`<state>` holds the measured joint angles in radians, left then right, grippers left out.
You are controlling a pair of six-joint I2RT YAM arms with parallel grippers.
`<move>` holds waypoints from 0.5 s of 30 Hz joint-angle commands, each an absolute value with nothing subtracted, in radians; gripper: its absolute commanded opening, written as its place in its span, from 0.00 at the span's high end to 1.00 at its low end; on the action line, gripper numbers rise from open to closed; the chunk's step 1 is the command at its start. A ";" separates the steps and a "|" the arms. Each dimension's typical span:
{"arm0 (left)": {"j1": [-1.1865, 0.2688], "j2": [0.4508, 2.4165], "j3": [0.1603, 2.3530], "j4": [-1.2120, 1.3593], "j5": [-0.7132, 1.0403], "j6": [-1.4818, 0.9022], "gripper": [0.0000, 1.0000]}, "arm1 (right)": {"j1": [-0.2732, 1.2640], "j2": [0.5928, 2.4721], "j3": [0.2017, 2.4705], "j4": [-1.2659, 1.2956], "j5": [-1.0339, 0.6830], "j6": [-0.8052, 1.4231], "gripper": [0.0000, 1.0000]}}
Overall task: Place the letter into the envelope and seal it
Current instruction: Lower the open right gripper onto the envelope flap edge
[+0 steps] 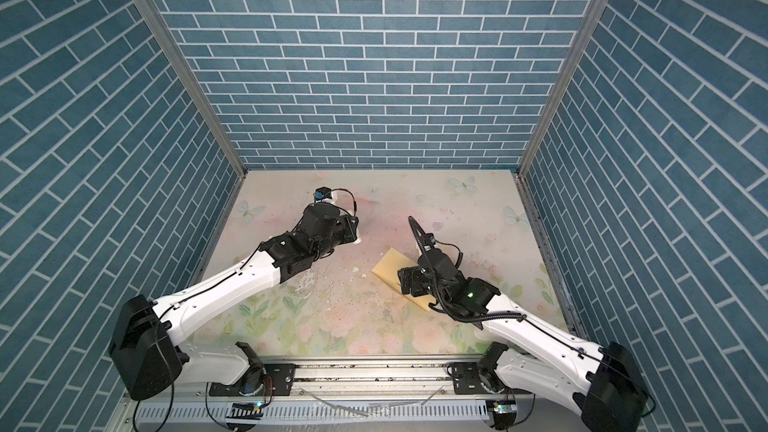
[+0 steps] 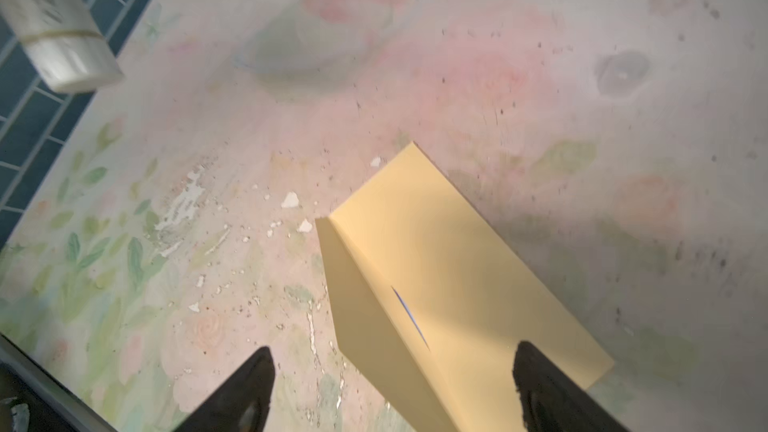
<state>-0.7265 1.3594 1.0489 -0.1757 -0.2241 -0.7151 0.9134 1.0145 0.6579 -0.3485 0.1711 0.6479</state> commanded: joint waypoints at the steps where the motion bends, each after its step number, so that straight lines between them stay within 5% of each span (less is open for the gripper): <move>1: -0.723 1.357 1.040 -0.218 -0.296 -0.630 1.00 | 0.952 1.066 0.730 -0.504 0.245 0.837 0.11; 15: -0.635 1.295 0.940 -0.198 -0.257 -0.668 1.00 | 1.058 1.325 0.824 -0.398 0.268 0.511 0.26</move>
